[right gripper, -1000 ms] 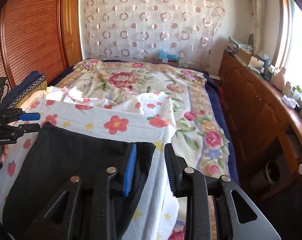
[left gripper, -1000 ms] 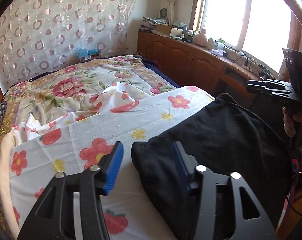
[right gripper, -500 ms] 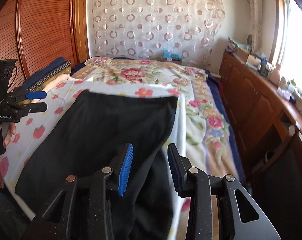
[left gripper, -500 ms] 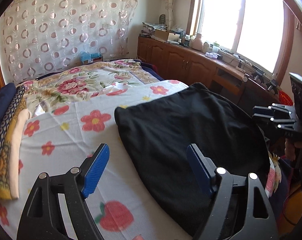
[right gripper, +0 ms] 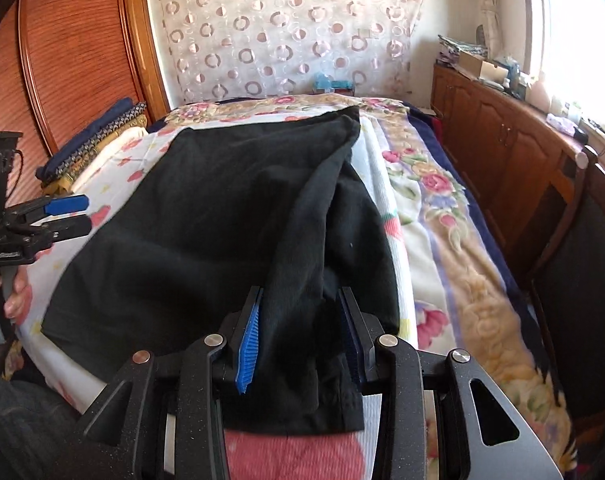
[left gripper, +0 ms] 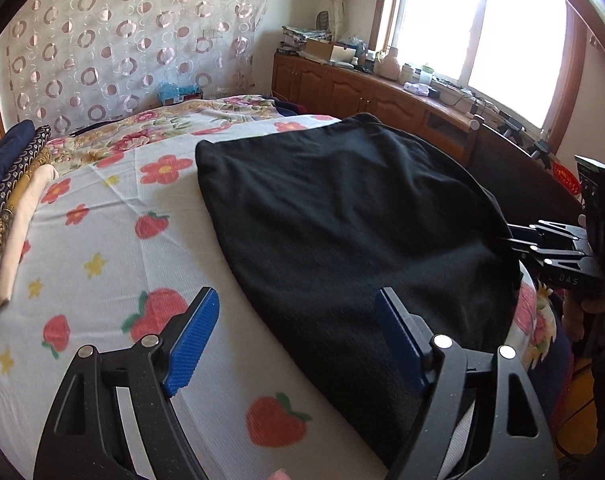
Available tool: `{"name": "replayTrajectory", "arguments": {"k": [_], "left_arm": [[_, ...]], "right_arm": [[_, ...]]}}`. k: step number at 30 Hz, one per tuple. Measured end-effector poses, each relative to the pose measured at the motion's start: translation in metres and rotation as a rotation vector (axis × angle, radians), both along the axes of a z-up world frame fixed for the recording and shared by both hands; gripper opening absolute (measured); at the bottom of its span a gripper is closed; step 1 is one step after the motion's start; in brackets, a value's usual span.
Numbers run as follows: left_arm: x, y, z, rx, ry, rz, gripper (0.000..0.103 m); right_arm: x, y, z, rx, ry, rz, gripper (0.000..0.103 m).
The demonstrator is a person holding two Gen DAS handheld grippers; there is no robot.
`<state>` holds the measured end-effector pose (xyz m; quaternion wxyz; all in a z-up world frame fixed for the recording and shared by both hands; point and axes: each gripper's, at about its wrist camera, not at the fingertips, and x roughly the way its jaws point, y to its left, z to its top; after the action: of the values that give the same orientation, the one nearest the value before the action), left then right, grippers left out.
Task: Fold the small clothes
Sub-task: 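Lay the black shirt flat on the sheet and open both grippers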
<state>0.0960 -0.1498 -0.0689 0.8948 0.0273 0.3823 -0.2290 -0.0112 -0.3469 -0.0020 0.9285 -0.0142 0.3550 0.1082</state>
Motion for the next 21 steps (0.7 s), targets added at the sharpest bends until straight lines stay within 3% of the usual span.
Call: {"name": "replayTrajectory", "arguments": {"k": [7, 11, 17, 21], "left_arm": [[-0.013, -0.008, -0.005, 0.016, 0.01, -0.037, 0.081], [-0.015, -0.007, -0.006, 0.012, 0.018, -0.035, 0.081], [-0.021, -0.004, -0.004, 0.007, 0.012, -0.038, 0.081], [-0.024, -0.002, -0.005, 0.006, 0.02, -0.037, 0.081]], "right_arm": [[0.001, 0.006, 0.002, -0.002, -0.008, -0.013, 0.037], [-0.005, 0.007, 0.005, -0.041, -0.035, 0.009, 0.004], [-0.019, -0.02, 0.02, -0.007, -0.046, -0.04, 0.003], [-0.019, -0.028, 0.008, -0.008, 0.001, -0.055, 0.003]]}}
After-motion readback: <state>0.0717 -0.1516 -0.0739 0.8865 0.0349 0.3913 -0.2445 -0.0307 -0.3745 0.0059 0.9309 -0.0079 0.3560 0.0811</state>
